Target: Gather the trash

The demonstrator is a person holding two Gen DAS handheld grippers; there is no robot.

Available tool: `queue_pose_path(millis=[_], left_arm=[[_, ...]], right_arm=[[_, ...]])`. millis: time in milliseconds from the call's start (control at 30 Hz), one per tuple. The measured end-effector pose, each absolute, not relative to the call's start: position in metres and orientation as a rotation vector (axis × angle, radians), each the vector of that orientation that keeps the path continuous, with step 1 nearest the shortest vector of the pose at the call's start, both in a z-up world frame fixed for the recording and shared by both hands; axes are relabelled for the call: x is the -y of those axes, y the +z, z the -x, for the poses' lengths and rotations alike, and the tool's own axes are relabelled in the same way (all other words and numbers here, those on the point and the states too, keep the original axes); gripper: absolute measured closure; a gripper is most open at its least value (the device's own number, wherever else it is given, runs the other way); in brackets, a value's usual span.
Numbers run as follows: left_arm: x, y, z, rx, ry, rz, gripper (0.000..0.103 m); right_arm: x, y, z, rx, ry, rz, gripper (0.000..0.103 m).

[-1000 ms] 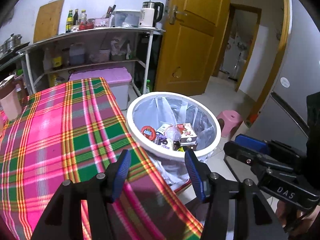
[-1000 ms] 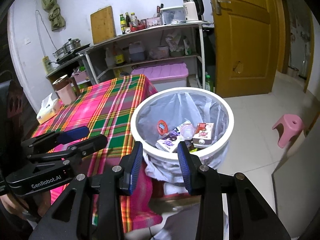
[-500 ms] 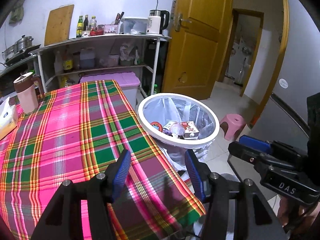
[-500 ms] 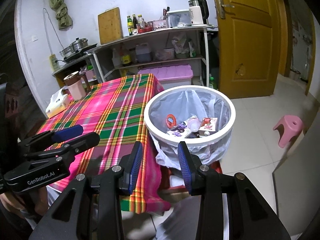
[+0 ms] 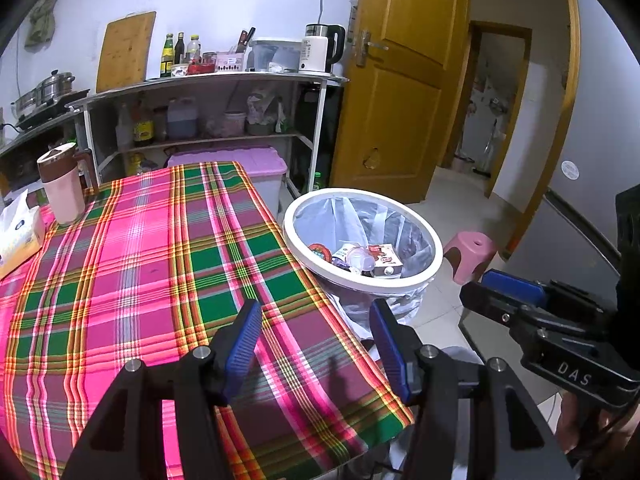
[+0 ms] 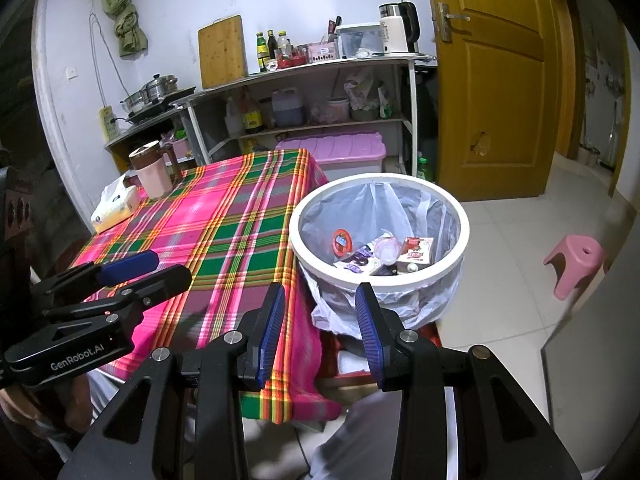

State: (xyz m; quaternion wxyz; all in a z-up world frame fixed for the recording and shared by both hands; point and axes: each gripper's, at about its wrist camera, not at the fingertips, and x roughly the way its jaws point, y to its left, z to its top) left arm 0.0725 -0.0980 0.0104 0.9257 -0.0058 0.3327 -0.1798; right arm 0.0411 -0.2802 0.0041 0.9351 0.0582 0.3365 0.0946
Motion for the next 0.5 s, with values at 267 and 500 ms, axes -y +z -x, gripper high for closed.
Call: queue_pose_path(millis=[267,500], left_arm=[[0.0967,0.0096,-0.0753,-0.683,-0.361,0.013,0.047],[0.0961,0.0089,-0.0764,-0.682,-0.358,0.012,0.047]], right_arm=[[0.2791,0.0044,-0.0414,-0.687,0.193,-0.118,0.065],[0.2780,0.0047,-0.0412,-0.688,0.191,-0.118,0.065]])
